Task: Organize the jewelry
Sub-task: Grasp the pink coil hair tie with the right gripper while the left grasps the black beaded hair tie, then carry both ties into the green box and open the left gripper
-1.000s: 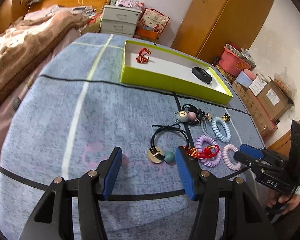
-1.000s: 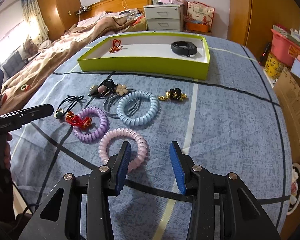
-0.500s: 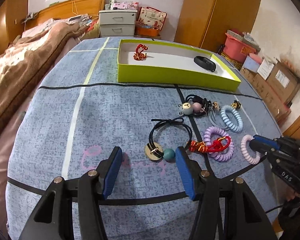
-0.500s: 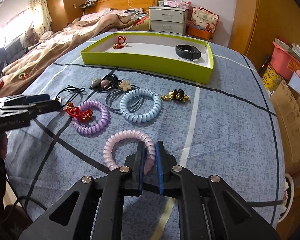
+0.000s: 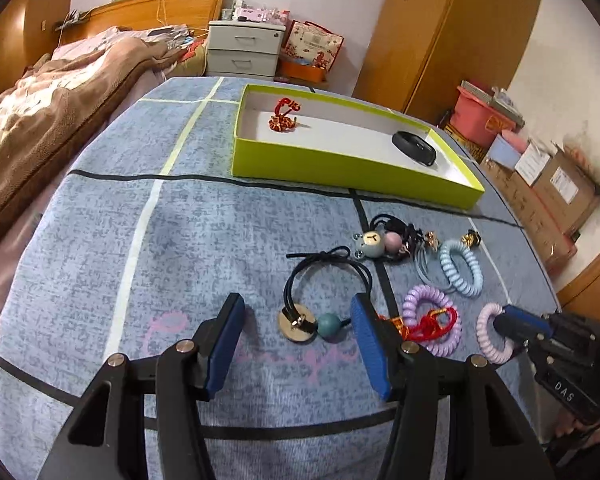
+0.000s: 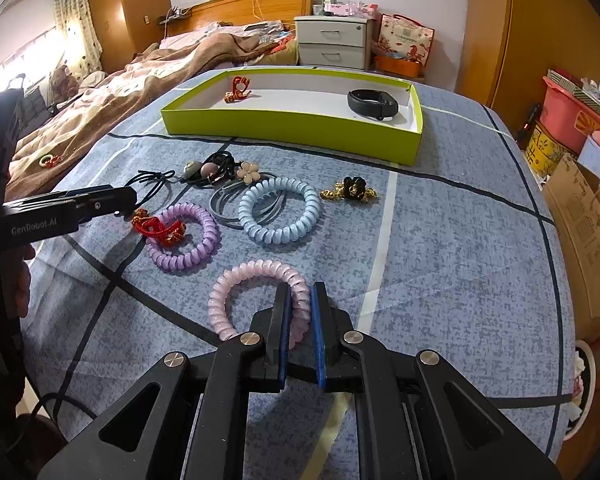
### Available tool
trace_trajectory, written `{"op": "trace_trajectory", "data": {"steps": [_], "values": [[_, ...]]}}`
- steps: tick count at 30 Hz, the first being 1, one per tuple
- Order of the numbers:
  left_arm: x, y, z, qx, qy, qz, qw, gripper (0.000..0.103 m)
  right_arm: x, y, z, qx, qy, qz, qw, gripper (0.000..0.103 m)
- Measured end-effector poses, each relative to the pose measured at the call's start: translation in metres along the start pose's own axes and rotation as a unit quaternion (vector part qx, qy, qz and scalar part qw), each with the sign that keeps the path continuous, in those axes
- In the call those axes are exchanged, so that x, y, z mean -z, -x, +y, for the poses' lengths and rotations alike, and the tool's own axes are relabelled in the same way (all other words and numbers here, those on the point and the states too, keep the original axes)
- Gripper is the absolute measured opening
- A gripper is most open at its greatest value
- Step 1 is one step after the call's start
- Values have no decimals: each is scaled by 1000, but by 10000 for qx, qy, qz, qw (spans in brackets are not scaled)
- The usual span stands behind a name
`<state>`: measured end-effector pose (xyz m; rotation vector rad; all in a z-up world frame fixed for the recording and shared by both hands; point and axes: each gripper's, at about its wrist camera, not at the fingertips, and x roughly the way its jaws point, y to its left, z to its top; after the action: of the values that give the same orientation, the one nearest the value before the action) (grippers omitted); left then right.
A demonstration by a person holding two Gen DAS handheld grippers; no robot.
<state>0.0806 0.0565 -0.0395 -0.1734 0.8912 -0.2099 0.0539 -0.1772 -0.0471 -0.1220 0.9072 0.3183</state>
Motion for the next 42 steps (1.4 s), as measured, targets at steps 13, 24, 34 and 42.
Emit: {"op": "trace_trajectory", "data": {"steps": [13, 24, 34, 42], "values": [[3, -1, -11, -291, -393, 8, 9988, 19, 1, 1, -2, 7, -133, -50, 9999, 10], [-1, 8, -1, -119, -144, -202, 9996, 16, 1, 2, -5, -59, -264, -94, 9996, 10], [-19, 24, 1, 120, -43, -593, 9982, 16, -9, 11, -13, -188, -581, -353, 9975, 10], [-46, 26, -1, 282, -18, -812, 9963, 16, -42, 21, -19, -199, -705, -698, 9949, 10]]}}
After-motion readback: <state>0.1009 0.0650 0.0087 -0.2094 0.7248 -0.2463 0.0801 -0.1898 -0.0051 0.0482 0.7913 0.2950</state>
